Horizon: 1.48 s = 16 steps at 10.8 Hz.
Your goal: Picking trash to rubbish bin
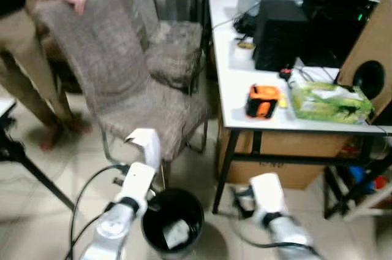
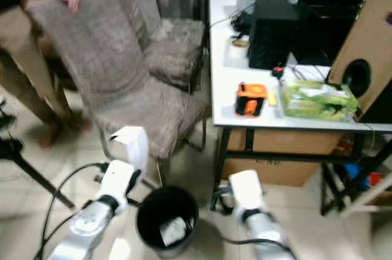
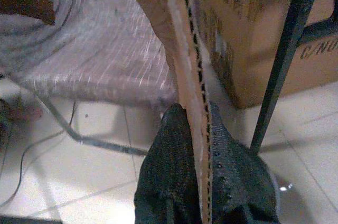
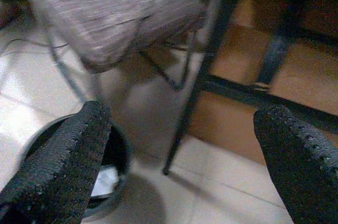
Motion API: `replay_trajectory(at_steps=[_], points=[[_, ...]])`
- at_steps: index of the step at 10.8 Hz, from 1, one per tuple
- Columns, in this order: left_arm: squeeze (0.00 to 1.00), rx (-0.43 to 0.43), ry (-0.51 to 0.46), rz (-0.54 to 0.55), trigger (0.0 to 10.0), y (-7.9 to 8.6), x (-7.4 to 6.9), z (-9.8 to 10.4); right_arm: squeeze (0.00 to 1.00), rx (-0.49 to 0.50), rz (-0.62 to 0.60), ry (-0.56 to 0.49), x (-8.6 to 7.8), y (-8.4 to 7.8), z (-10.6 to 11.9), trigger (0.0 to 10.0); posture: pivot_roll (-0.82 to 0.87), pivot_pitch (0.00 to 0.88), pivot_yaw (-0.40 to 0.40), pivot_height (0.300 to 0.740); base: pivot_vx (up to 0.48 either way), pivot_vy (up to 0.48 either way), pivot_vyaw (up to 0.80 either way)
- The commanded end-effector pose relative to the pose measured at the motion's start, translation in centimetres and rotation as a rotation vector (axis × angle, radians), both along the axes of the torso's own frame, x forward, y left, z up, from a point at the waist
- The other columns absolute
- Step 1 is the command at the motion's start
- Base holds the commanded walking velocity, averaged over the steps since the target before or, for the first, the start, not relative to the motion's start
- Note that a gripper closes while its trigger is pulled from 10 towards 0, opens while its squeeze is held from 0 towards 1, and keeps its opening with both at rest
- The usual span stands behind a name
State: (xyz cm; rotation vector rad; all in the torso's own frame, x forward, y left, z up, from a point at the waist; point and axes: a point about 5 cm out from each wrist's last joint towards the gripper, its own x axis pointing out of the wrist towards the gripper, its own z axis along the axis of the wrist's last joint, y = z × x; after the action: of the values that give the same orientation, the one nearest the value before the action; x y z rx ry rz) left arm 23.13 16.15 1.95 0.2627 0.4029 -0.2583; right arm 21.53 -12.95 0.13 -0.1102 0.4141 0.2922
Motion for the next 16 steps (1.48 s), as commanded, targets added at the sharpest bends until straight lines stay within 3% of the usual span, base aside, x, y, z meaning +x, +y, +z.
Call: replay_trajectory(at_steps=[1,6,8,16], points=[[0.00,-0.003,-0.020,-0.018,10.0,-0.4,0.3,0.3,0.00,-0.014,-0.024,-0.012,0.3,-0.8,0.2,10.0,-0.11,0.000,-0.037,0.740,0.000,0.000,0.00],[0.00,0.002,0.027,-0.023,10.0,-0.4,0.0,-0.2,0.00,-0.036,0.006,0.005,-0.4,-1.1,0.0,10.0,-0.12,0.002,-0.027,0.740,0.000,0.000,0.00],[0.00,0.049,0.030,-0.038,10.0,-0.1,0.6,-0.4,0.00,-0.037,0.055,0.009,-0.7,-1.4,0.1,10.0,-0.13,0.000,-0.022,0.740,0.000,0.000,0.00],[0.00,0.056,0.023,-0.047,10.0,-0.4,1.9,-0.4,0.00,-0.039,0.068,0.020,-1.2,-1.8,0.2,10.0,-0.14,0.000,-0.009,0.740,0.000,0.000,0.00]])
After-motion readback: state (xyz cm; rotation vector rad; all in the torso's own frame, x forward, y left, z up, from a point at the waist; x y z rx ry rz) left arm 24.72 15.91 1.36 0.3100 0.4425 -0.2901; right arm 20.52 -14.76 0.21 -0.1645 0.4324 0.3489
